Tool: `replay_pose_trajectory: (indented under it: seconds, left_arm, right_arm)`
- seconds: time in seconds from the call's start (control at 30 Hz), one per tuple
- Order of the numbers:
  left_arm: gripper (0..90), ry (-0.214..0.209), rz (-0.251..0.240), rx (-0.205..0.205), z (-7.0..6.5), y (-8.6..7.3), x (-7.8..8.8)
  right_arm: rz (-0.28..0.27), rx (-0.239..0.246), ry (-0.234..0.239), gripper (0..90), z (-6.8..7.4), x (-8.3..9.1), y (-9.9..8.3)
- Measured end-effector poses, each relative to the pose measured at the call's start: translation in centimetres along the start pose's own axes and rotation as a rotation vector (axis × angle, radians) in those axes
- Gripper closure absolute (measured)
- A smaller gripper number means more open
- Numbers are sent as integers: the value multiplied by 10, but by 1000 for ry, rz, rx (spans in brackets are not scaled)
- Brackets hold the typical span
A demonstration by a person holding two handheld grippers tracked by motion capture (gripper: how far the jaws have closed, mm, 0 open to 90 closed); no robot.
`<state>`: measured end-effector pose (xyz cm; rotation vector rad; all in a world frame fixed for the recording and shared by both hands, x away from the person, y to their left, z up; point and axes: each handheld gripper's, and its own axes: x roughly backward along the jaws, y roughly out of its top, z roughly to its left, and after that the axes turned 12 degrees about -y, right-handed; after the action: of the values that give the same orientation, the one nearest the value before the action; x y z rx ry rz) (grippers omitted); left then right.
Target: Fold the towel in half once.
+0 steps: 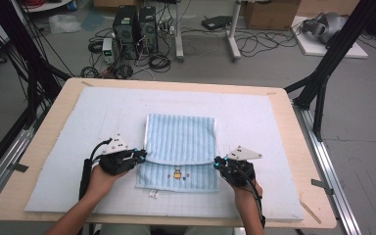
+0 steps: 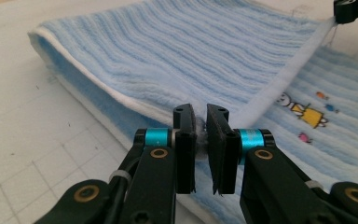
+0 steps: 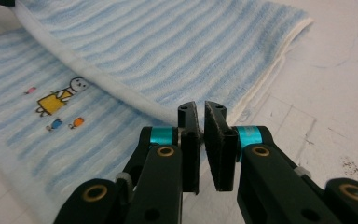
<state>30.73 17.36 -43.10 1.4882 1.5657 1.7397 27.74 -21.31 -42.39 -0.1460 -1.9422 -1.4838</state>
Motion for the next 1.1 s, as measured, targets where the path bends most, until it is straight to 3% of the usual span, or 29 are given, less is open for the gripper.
replay_pose_trajectory:
  seconds: [0.2,0.3,0.33,0.4,0.5,0.6,0.67,0.73,0.97,1.1]
  left_arm:
    - [814,-34,-30,21,-10,0,16]
    - [817,-40,-29,18,-14,-1,17]
    - [818,-42,-29,19,-15,-1,16]
    - [818,-38,-26,15,-16,-1,16]
    - [818,-37,-36,19,-15,-1,17]
    - [818,-37,-45,25,-15,-1,17]
    - [818,-35,-48,25,-15,-1,18]
    - [818,-37,-49,34,-14,-2,19]
    - [818,-46,-70,28,-16,-1,24]
    - [817,-54,-81,29,-16,-1,24]
  right_arm:
    - [-33,6,3,887,4,20,0]
    - [-20,10,-7,885,5,24,-4]
    - [-17,5,1,847,5,24,-5]
    - [-7,-4,24,673,4,21,-6]
    - [14,-10,37,614,8,9,-7]
    - [74,27,39,631,15,-11,-7]
    - [93,69,17,742,18,-20,-8]
    - [95,61,17,845,13,-19,-6]
    - [49,76,19,860,12,-6,-2]
    - [51,79,30,838,9,-3,-2]
